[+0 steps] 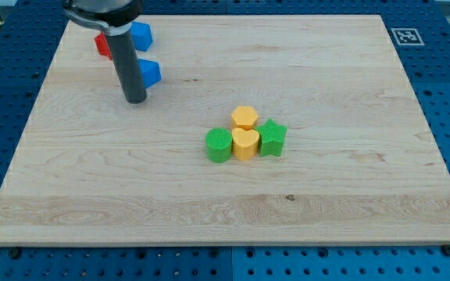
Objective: Push the blue triangle to the right of the red star
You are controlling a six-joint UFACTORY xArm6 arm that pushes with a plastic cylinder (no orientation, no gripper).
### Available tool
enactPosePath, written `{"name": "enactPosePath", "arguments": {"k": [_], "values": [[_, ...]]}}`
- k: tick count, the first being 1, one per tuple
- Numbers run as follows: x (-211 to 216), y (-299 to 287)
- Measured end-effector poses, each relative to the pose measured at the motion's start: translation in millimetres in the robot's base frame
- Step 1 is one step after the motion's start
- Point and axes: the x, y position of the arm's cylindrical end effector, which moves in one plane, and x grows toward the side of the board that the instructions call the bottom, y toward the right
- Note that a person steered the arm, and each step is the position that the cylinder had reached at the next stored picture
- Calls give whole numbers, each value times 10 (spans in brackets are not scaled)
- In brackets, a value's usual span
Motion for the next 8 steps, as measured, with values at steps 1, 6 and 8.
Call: {"name": "enactPosePath", "arguments": {"k": [1,6,8], "values": [[-5,65],[-158,-23],[-334,-11]]}}
